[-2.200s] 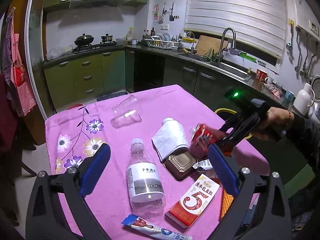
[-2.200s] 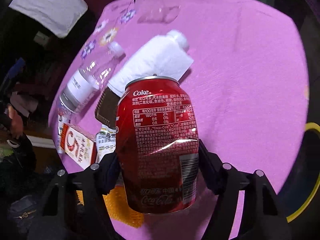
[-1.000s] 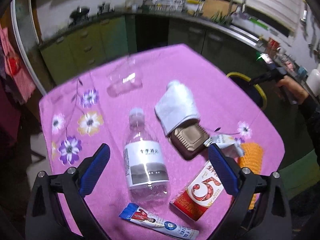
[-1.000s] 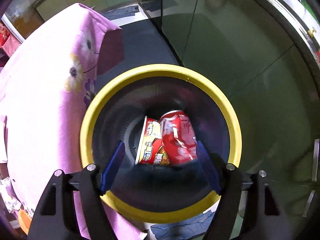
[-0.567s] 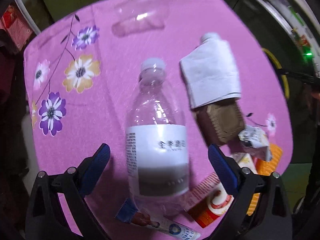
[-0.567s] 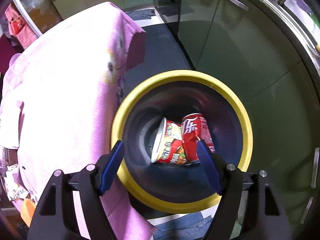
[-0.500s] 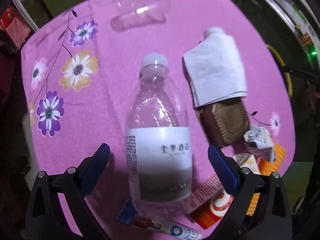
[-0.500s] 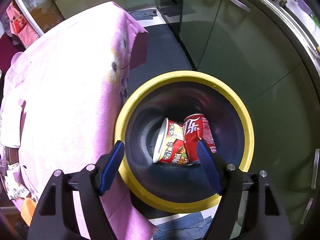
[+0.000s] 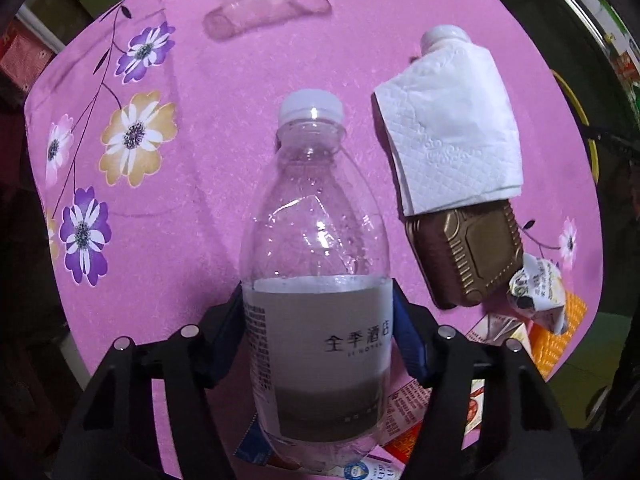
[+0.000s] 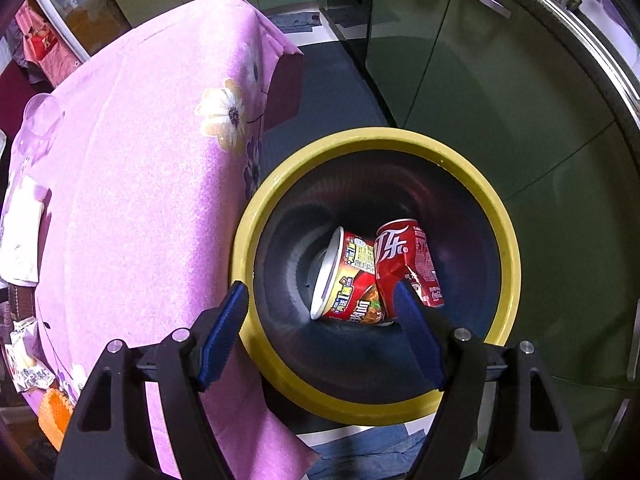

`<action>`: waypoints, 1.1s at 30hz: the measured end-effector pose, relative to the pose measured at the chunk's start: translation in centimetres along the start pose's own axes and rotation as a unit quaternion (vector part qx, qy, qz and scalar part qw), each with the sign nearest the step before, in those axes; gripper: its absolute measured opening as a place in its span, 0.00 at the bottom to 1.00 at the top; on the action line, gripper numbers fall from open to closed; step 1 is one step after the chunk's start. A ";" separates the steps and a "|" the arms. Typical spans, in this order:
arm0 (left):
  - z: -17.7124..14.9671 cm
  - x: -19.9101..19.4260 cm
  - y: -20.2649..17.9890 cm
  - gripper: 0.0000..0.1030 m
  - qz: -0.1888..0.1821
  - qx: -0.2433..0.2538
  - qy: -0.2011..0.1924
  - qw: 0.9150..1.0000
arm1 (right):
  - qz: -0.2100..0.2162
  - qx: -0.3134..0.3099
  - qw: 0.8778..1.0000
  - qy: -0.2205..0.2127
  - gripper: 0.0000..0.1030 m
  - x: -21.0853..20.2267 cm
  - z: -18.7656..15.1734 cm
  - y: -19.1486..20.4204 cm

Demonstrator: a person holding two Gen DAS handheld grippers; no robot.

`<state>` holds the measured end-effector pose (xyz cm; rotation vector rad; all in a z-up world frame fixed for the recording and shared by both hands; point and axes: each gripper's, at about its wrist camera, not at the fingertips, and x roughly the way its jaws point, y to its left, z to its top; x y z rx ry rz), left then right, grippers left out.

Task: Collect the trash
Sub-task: 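Grasp the clear water bottle with the left gripper, then carry the water bottle over the bin and release it with the left gripper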

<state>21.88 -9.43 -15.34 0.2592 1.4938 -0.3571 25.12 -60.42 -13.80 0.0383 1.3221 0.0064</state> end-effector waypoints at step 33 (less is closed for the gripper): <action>9.7 -9.3 -31.1 0.60 -0.119 0.297 -0.085 0.944 | 0.002 0.078 0.993 -0.089 0.72 -11.2 -10.2 -8.1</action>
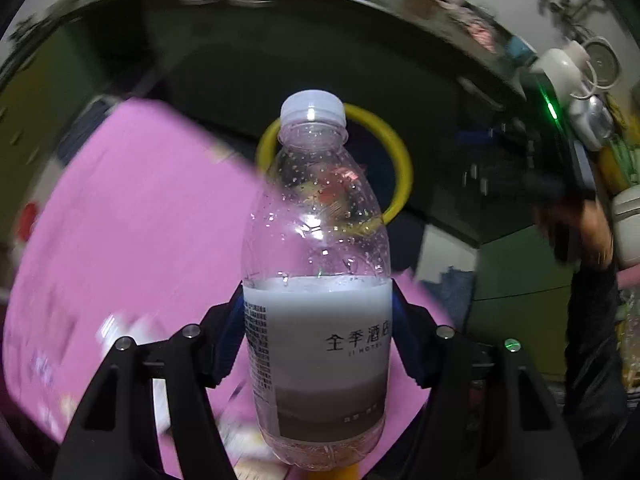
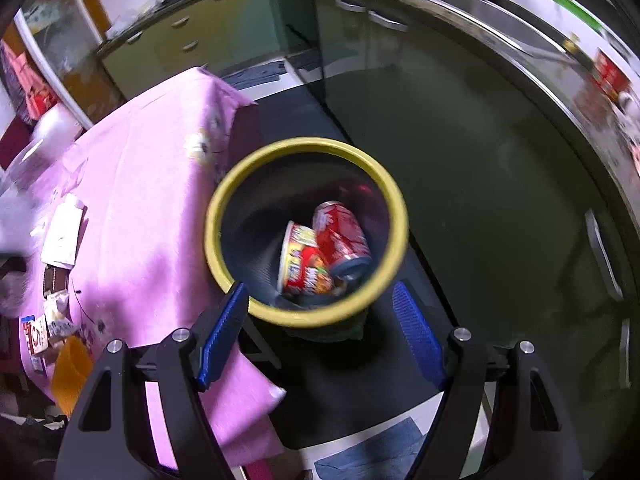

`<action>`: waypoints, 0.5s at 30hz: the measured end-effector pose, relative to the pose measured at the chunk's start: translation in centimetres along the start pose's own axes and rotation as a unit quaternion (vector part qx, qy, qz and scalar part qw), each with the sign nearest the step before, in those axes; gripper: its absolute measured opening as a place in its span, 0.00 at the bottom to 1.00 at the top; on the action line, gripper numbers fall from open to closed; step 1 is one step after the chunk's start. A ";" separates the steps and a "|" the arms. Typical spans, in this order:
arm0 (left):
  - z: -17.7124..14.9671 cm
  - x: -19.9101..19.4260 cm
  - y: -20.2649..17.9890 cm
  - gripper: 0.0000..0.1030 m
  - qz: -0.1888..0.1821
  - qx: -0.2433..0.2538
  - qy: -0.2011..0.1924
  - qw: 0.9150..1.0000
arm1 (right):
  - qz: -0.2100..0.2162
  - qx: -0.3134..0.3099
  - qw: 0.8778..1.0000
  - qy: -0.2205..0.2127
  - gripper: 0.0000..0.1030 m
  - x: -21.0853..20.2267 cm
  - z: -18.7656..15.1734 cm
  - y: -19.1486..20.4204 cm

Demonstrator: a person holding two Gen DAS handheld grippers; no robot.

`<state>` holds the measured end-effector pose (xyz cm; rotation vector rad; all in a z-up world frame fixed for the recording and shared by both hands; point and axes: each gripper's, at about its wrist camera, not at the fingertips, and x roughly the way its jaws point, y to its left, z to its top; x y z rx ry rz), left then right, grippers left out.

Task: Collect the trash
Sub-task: 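Carry the water bottle over the bin and release it with the left gripper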

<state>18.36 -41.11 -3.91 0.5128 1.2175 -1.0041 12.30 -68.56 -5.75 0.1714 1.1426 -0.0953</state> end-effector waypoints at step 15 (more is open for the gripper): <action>11.9 16.5 -0.9 0.62 0.031 -0.021 0.033 0.999 | -0.002 0.040 0.999 0.024 0.72 0.4 -4.0 -5.0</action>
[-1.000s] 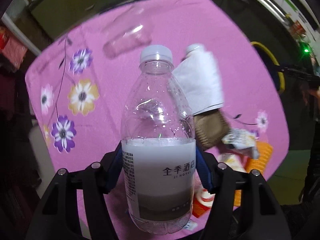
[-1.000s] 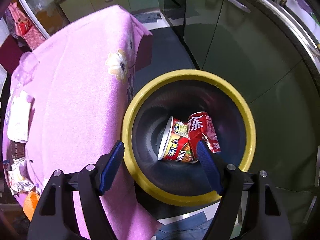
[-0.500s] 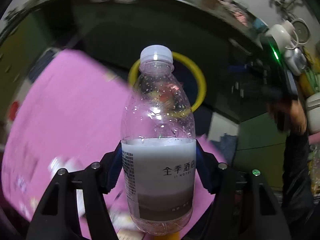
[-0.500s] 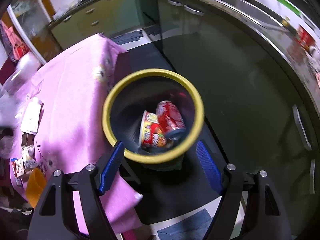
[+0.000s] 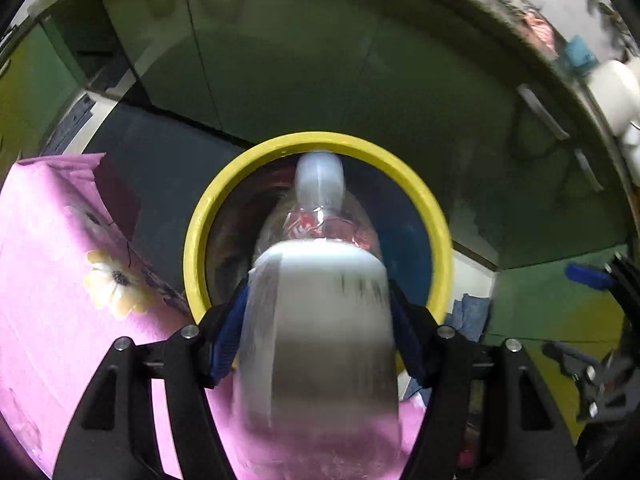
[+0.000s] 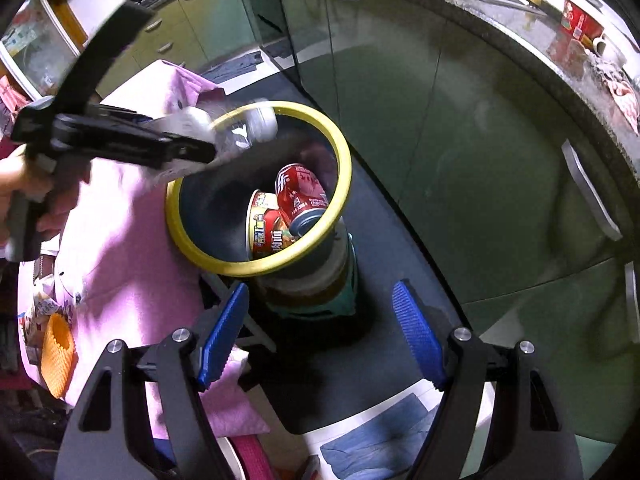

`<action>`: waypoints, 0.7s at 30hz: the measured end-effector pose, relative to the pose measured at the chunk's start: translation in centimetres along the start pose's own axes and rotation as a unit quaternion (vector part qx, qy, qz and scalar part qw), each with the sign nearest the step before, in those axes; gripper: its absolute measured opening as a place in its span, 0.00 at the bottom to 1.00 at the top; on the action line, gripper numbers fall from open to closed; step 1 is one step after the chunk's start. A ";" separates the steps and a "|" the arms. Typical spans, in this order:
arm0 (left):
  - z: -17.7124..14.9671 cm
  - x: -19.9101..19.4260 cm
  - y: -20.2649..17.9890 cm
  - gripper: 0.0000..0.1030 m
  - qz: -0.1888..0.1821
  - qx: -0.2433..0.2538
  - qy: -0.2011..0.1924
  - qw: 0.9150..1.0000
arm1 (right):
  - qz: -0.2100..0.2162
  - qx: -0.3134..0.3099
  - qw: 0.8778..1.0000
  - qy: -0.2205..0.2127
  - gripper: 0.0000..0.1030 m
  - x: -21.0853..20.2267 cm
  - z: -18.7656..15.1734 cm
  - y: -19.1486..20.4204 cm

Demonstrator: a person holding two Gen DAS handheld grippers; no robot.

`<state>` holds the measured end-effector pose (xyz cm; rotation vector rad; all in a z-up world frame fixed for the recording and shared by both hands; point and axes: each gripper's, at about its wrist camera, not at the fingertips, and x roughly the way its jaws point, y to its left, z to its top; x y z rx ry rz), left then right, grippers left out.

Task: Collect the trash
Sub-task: 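Carry the water bottle over the bin and release it with the left gripper, then grasp the white snack wrapper with the right gripper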

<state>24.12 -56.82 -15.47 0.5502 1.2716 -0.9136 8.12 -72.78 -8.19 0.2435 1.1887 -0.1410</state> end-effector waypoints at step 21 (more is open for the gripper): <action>-20.2 -21.1 9.6 0.78 0.027 -0.053 -0.173 0.983 | 0.098 -0.126 0.987 -0.030 0.72 -2.7 0.1 12.6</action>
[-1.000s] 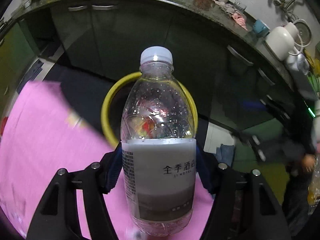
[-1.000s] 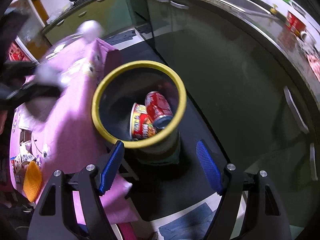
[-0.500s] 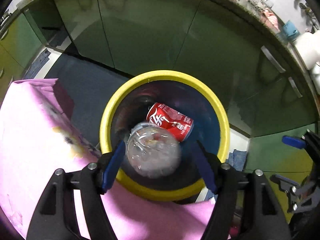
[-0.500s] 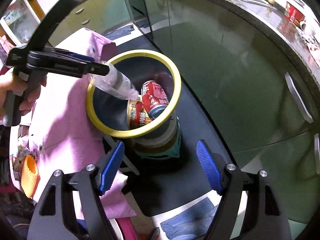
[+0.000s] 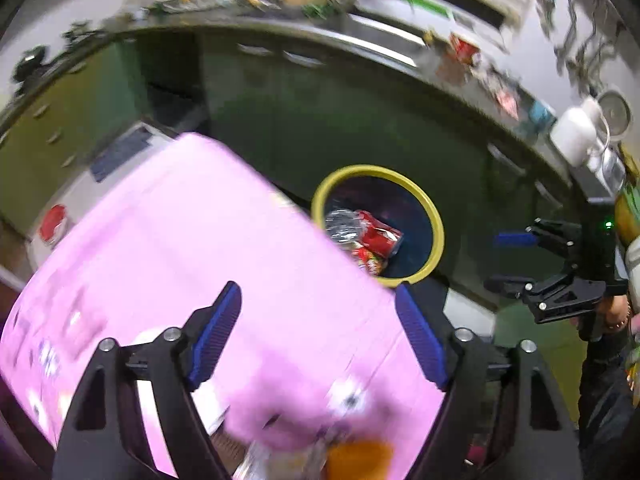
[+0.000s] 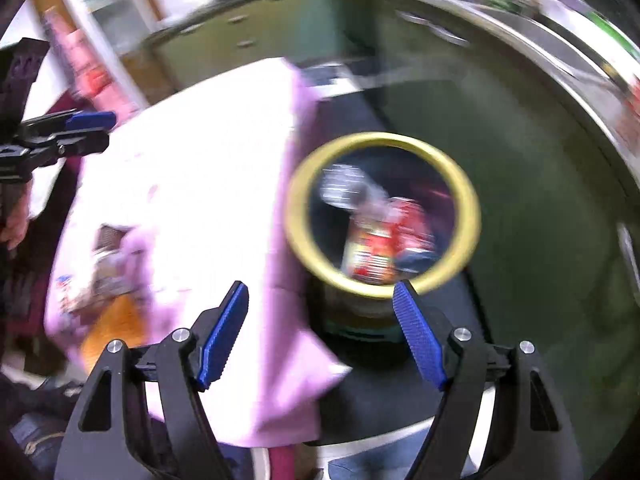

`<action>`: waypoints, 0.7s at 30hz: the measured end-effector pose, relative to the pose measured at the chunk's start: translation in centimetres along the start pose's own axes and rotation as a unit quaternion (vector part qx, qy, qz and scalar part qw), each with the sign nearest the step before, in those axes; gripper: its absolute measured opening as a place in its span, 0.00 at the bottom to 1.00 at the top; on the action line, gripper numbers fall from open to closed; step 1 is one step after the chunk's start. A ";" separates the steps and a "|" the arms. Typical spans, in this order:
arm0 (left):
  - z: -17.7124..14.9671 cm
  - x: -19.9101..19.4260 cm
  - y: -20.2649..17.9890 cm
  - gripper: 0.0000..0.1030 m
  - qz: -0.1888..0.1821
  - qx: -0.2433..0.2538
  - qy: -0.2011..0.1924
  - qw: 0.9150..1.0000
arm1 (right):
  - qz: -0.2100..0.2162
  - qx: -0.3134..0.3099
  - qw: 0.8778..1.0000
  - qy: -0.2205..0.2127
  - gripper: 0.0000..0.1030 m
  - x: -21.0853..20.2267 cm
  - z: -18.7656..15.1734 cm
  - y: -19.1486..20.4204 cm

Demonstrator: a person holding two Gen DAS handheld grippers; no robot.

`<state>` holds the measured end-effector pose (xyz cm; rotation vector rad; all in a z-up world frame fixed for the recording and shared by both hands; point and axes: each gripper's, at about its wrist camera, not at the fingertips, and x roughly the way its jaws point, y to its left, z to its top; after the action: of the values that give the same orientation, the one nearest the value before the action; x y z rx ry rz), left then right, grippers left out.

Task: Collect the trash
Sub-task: 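Grasp the white snack wrapper with the right gripper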

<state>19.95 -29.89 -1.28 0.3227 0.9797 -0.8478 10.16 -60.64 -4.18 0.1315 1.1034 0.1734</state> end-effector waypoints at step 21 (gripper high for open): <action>-20.4 -11.4 7.6 0.80 0.089 -0.119 -0.047 0.988 | 0.141 -0.234 0.954 0.126 0.68 11.1 0.1 23.1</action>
<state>10.33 -7.41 -3.82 0.1607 0.9379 -0.5707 13.41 -35.72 -9.41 -0.1652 1.2646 0.7177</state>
